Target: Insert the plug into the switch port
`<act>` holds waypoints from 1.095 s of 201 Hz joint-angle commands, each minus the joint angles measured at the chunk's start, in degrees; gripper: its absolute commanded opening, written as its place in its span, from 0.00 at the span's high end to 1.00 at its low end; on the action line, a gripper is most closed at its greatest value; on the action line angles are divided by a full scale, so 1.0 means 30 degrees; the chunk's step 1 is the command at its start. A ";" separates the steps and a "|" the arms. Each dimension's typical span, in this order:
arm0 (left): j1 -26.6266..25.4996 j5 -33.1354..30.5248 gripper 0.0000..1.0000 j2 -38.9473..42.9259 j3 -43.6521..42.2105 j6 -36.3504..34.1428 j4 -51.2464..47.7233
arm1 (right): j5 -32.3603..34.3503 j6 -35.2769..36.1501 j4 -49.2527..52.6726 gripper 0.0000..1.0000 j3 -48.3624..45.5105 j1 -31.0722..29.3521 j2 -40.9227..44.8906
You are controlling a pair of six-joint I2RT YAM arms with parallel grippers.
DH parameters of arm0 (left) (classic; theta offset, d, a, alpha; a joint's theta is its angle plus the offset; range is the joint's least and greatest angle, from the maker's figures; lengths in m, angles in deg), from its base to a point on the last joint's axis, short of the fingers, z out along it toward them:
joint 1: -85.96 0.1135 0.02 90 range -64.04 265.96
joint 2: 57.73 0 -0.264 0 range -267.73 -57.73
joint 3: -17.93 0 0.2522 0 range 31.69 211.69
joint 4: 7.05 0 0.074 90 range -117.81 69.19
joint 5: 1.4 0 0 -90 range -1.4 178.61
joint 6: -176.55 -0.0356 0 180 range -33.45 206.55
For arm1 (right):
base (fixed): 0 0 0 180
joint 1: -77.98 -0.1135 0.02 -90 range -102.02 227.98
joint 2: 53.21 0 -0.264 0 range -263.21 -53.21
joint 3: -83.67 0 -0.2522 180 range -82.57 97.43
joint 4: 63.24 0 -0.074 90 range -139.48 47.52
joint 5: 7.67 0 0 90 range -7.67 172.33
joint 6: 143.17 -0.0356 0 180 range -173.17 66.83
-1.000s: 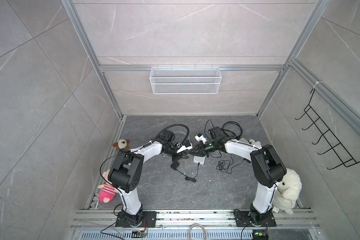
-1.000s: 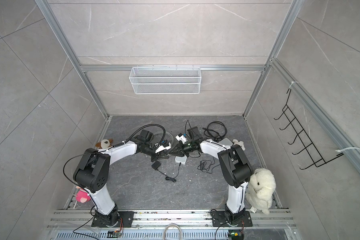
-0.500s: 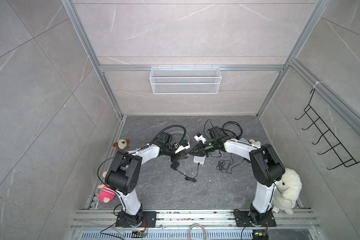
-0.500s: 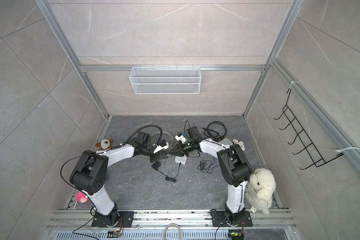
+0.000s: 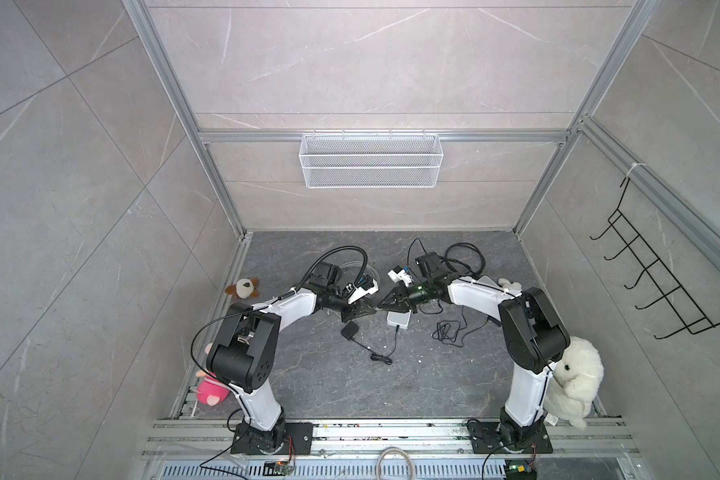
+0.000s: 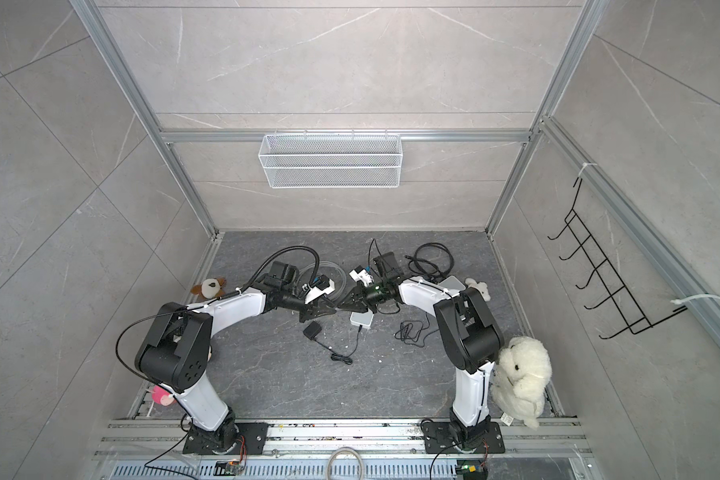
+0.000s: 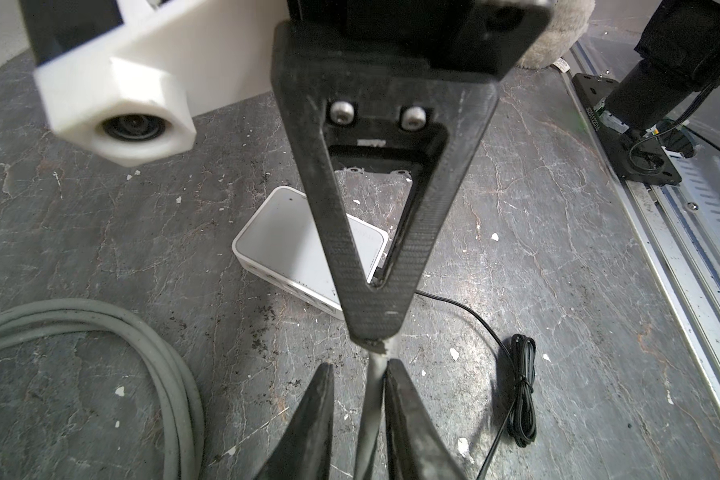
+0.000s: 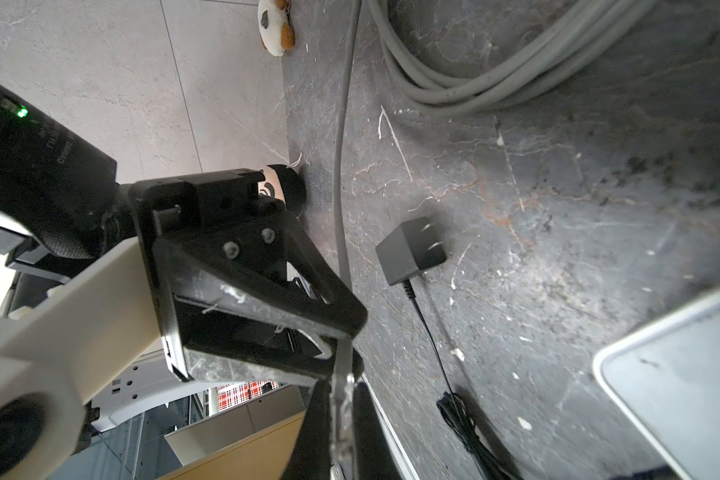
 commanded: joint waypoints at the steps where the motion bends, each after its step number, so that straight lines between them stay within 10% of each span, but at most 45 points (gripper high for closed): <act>1: 0.0148 0.1088 0.75 0.0511 0.0079 0.0135 0.0770 | -0.0170 0.0149 0.0304 0.96 0.0395 -0.0132 -0.0330; 84: 0.0125 0.1086 0.99 0.0297 0.0196 -0.0189 0.0415 | -0.0131 -0.0022 0.0180 0.96 0.0456 -0.0165 -0.0324; 120: 0.0125 -0.0506 1.00 0.0024 0.0753 -0.0880 -0.1052 | 0.1374 0.0941 0.2123 0.67 0.0658 0.0589 0.0236; 220: -0.1393 -0.6346 1.00 -0.2816 0.4671 0.1542 -0.4291 | 1.3531 0.1829 0.8361 0.26 0.1514 0.1331 0.0781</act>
